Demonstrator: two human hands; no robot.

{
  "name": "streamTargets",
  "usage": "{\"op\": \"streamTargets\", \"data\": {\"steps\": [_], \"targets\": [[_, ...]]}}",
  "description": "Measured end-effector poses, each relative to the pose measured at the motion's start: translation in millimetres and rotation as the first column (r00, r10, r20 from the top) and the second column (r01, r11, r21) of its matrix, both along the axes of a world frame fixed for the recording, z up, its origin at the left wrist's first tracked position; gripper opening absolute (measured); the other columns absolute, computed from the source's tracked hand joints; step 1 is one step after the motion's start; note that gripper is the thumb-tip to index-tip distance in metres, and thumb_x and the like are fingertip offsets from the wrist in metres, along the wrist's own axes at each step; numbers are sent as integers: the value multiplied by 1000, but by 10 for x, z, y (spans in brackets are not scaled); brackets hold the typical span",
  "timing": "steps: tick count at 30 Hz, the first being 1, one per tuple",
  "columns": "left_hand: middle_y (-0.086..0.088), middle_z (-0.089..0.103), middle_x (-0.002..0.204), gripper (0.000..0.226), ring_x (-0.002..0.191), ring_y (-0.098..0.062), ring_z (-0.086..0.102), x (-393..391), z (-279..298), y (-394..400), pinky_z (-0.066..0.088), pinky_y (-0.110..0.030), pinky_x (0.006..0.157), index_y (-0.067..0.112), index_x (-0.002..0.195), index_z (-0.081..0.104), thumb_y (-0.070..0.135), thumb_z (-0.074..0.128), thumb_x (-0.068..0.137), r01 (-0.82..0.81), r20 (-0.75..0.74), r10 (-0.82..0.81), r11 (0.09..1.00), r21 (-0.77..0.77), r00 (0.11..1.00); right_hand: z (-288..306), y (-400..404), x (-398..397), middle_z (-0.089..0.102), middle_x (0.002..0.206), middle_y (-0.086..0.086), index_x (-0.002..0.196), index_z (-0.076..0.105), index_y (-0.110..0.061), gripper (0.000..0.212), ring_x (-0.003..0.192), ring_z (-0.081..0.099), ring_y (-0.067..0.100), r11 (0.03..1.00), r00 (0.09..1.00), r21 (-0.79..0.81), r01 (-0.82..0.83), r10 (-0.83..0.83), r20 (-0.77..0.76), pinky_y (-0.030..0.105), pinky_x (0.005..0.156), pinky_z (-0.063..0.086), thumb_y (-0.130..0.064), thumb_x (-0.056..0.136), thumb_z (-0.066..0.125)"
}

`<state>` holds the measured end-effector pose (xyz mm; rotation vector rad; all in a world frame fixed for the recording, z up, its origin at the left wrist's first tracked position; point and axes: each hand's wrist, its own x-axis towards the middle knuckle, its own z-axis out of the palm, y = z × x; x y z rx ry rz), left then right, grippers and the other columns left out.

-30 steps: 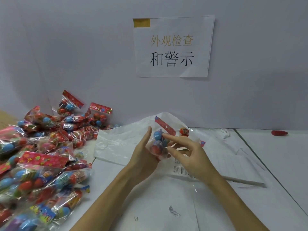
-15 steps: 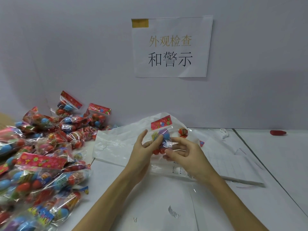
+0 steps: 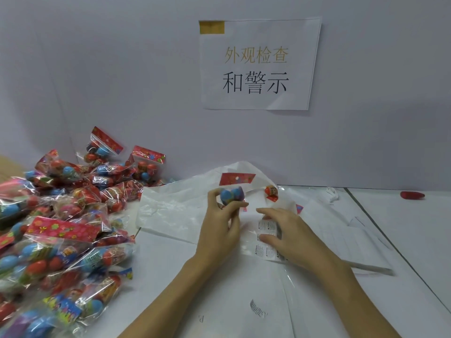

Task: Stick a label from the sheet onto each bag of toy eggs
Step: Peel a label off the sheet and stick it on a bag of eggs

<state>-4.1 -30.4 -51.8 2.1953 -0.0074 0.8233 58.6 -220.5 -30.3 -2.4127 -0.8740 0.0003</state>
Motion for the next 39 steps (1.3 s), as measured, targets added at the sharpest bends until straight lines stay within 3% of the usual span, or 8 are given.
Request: {"op": "streamTargets", "data": {"steps": [4,8,17,22,26,30,34,39], "targets": [[12,16,152,45,129,-21,50,32,-64,-10,49,-34,110,21,141,59,20,67,96,117,-170,-88,978,171,982,-1,58,7,61,125,-5,131,66,-23,36,115,58,7,996,1000,89,16,-17,7,12,99,40,-13,97,71],[-3,32,151,17,118,-26,54,41,-81,-9,49,-46,101,20,114,72,19,70,97,104,-103,-81,966,239,991,8,62,8,67,114,-6,112,73,-20,22,105,61,3,985,1000,172,18,-21,14,4,89,40,-5,96,69],[-1,37,153,9,114,-25,56,55,-94,9,52,-42,96,19,103,76,25,71,99,60,-108,-28,953,298,994,-26,49,32,70,106,-8,105,73,-23,16,100,64,6,991,998,131,-8,1,56,20,90,49,-11,94,73],[-4,42,152,12,115,-27,55,40,-71,-3,50,-40,95,19,105,80,25,70,100,50,-74,-27,942,331,997,53,-38,64,76,104,-17,106,83,-30,20,88,66,1,992,998,117,-48,43,45,10,79,46,-19,90,81],[-3,43,151,14,116,-26,55,38,-63,-5,50,-41,95,18,103,80,26,69,100,40,-78,-15,946,323,997,79,-104,48,66,110,-31,108,81,-43,20,101,64,-5,998,999,49,-39,40,-4,15,93,50,-36,89,81],[-3,44,150,14,116,-25,55,43,-51,-3,51,-39,94,18,104,80,25,69,100,47,-74,-25,949,312,997,45,-71,46,71,112,-22,128,72,-40,41,92,58,-19,994,999,95,-52,51,18,2,84,41,-26,91,80],[-1,43,149,14,115,-25,55,66,-73,5,51,-40,93,19,106,80,26,70,100,43,-91,-16,951,305,996,44,-52,63,75,109,-17,108,82,-33,19,88,63,-6,996,996,59,-62,58,63,8,82,44,-22,92,80],[0,43,147,11,113,-23,56,88,-103,13,53,-41,92,19,105,78,24,71,99,40,-94,-12,954,297,996,25,-70,51,73,109,-17,115,78,-34,26,93,62,-1,997,998,72,-29,25,65,8,86,44,-20,93,78]]}}
